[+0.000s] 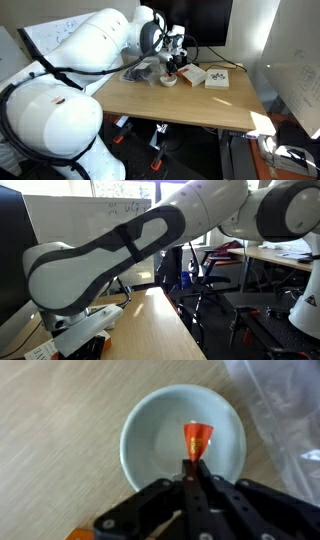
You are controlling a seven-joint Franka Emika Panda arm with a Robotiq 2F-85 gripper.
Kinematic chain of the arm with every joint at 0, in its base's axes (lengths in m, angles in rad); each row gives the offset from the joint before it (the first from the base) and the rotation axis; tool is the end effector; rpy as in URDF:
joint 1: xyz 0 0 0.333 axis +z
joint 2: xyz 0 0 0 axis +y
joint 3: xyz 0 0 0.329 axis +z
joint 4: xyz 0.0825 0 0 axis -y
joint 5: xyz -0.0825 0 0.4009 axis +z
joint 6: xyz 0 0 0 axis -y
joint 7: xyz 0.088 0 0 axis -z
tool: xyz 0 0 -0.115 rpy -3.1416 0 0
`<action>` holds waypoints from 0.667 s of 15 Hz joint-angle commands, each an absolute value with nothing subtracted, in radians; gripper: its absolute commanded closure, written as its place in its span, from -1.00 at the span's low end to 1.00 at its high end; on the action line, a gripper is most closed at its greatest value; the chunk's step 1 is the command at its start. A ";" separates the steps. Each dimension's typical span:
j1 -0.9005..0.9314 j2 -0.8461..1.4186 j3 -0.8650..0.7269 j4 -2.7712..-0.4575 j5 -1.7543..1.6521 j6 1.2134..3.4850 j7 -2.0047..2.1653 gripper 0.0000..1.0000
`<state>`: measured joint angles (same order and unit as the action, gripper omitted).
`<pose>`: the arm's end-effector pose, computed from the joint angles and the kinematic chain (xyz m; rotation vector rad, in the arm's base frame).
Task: Remove the red thing from the bowl and put it on the table
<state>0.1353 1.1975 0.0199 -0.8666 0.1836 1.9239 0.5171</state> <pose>0.7896 0.1314 0.1343 -2.9220 0.6673 0.2907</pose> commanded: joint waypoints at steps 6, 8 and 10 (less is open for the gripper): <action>0.080 1.030 -0.003 -1.053 0.210 1.960 0.606 0.97; 0.076 0.973 -0.006 -1.164 0.208 1.981 0.628 0.97; 0.100 0.931 -0.042 -1.265 0.161 2.025 0.640 0.97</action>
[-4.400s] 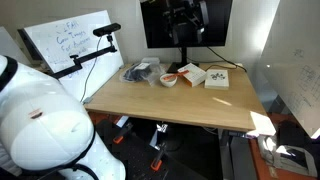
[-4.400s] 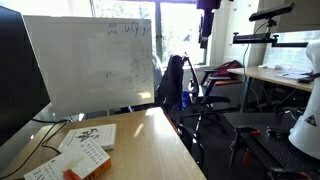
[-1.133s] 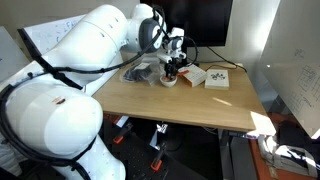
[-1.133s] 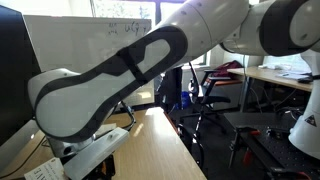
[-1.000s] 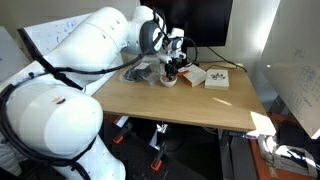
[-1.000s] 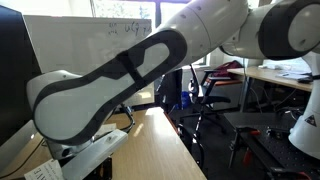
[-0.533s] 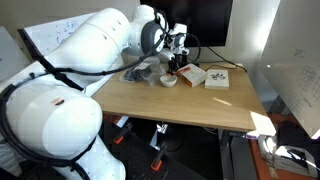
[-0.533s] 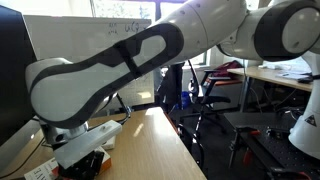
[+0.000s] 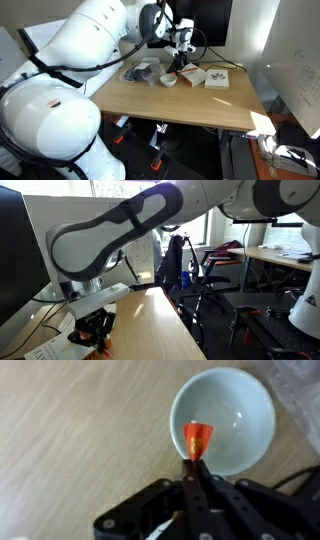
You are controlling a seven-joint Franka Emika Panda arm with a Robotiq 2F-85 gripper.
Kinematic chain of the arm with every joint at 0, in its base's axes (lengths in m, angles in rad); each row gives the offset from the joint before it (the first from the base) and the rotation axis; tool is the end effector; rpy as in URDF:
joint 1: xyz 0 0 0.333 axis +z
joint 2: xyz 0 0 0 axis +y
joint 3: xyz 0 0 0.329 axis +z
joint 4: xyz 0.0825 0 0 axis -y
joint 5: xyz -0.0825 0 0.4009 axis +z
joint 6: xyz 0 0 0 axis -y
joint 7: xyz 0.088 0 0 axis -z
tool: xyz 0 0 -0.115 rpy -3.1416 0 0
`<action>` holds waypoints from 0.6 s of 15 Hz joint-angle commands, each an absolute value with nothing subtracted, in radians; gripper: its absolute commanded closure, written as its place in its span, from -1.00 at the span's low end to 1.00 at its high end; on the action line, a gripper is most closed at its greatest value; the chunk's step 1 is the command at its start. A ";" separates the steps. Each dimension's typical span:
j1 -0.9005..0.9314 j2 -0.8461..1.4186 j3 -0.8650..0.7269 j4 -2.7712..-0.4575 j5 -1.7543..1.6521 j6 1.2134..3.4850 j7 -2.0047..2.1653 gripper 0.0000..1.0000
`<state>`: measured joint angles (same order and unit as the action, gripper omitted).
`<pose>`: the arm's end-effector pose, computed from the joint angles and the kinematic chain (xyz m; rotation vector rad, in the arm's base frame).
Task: Remove the red thing from the bowl and put it on the table
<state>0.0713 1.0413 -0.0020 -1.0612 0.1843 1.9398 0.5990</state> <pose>0.7790 0.0684 0.1692 -2.8842 0.9072 0.3145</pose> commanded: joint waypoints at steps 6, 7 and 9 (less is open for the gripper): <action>0.168 0.789 -0.147 -1.585 0.152 2.175 0.770 0.97; 0.176 0.760 -0.148 -1.642 0.155 2.197 0.782 0.97; 0.191 0.701 -0.139 -1.761 0.163 2.252 0.810 0.97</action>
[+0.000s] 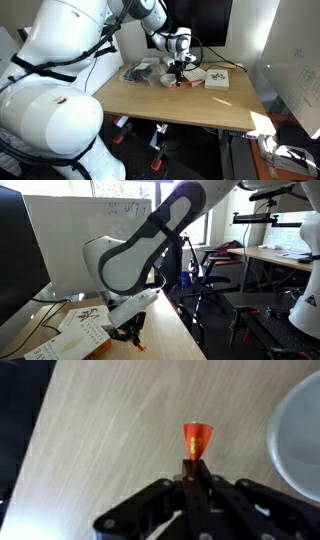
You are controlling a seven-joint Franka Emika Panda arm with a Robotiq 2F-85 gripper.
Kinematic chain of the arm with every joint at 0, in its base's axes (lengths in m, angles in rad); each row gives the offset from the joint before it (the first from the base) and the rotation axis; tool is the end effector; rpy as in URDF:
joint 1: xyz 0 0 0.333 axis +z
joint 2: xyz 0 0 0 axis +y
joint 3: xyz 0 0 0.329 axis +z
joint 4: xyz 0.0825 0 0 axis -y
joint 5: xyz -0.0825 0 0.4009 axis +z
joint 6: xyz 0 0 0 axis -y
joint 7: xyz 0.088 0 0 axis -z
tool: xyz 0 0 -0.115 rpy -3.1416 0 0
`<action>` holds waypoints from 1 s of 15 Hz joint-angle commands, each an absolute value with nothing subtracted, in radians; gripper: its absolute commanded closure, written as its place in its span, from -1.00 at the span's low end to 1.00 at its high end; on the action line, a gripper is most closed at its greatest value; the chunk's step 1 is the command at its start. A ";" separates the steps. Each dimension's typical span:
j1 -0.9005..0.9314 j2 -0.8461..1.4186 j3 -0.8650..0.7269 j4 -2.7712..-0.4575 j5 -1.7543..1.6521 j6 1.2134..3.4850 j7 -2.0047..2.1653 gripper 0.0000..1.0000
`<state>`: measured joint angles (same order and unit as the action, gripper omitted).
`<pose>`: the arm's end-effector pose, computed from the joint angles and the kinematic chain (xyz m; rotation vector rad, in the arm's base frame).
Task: Remove the red thing from the bowl and put it on the table
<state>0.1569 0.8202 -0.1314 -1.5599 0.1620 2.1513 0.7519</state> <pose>0.6933 0.0352 0.1355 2.8227 -1.1928 -0.3264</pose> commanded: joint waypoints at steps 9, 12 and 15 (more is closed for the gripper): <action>0.224 0.476 -0.132 -2.312 0.194 2.704 0.914 0.37; 0.229 0.424 -0.152 -2.369 0.177 2.814 0.904 0.08; 0.261 0.364 -0.193 -2.377 0.124 2.840 0.915 -0.36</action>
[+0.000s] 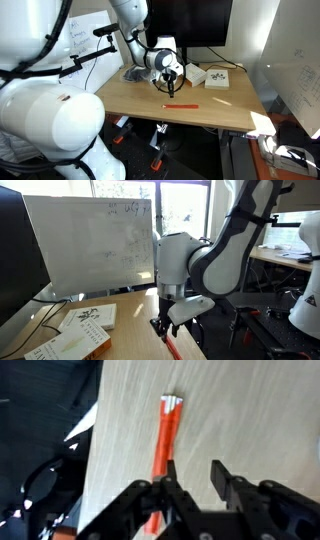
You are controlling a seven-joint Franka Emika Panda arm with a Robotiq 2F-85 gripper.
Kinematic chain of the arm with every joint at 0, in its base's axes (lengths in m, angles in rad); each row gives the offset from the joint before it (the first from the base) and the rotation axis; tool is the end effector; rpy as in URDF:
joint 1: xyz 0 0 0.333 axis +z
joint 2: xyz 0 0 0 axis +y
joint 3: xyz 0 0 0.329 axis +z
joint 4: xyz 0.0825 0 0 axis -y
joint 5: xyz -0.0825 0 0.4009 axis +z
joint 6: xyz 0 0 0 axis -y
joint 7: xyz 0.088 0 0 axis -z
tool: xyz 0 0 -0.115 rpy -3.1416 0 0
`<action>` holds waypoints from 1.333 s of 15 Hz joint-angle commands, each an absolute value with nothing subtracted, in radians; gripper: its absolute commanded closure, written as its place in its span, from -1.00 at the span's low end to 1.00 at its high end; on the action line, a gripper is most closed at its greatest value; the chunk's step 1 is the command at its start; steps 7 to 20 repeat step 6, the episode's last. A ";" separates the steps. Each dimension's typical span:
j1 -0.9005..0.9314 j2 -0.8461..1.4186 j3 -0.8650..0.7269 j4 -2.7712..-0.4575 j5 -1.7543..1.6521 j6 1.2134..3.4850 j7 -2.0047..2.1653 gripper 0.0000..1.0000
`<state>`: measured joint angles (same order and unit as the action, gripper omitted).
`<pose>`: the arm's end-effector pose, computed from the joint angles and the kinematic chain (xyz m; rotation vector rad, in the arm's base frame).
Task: Remove the red thing from the bowl and put it on the table
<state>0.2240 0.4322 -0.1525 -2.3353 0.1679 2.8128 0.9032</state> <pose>0.5291 0.0256 0.1462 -2.7570 1.4595 -0.0789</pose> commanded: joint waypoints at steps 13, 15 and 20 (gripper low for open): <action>0.273 0.180 -0.212 -2.418 0.003 2.669 0.985 -1.00; 0.273 0.180 -0.212 -2.418 0.003 2.669 0.985 -1.00; 0.273 0.180 -0.212 -2.418 0.003 2.669 0.985 -1.00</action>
